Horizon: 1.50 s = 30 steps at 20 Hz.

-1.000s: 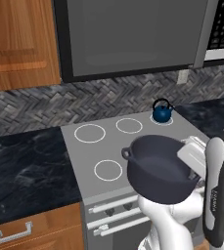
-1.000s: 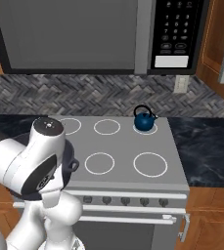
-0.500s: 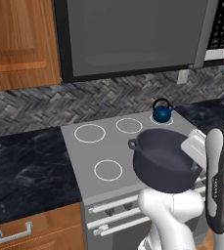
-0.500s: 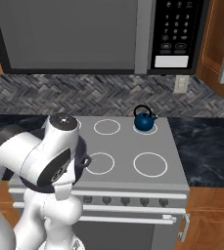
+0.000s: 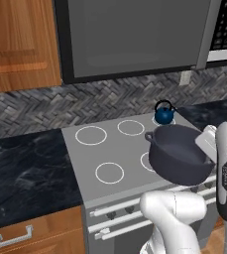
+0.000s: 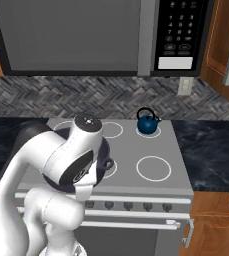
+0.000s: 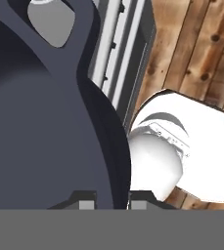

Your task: Pick the kettle from the cabinet and place it on a stove burner. Then pick the pot from the counter and place it on another stove burner. Finally, turn both burners on.

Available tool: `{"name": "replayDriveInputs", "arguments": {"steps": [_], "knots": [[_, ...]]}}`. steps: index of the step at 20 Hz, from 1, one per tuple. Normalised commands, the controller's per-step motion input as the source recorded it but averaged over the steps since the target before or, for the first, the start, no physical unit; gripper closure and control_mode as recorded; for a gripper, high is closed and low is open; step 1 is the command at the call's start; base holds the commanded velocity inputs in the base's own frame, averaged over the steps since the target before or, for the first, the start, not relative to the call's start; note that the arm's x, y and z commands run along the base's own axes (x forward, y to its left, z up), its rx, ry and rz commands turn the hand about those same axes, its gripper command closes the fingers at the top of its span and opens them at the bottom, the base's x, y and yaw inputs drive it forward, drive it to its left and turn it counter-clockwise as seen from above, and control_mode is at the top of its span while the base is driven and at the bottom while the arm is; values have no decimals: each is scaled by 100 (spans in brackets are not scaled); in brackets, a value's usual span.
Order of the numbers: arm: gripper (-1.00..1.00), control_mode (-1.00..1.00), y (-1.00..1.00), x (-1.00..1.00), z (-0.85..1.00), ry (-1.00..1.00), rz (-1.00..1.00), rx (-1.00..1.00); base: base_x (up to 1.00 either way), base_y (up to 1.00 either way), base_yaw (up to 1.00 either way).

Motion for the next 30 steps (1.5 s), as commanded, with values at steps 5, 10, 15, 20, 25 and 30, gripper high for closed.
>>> {"name": "replayDriveInputs", "arguments": {"steps": [5, 10, 15, 20, 25, 30], "knots": [[100, -100, -45, 34, 0, 1, -12, 0, 0, 0, 0], [100, -100, -51, 41, 0, 0, -8, 0, 0, 0, 0], [100, -100, -53, 39, 0, 0, -6, 0, 0, 0, 0], [100, -100, -47, 30, -13, 3, -4, 0, 0, 0, 0], [100, -100, -40, 33, -18, 2, -2, 0, 0, 0, 0], [100, -100, -37, 28, -10, 0, -2, 0, 0, 0, 0]]}}
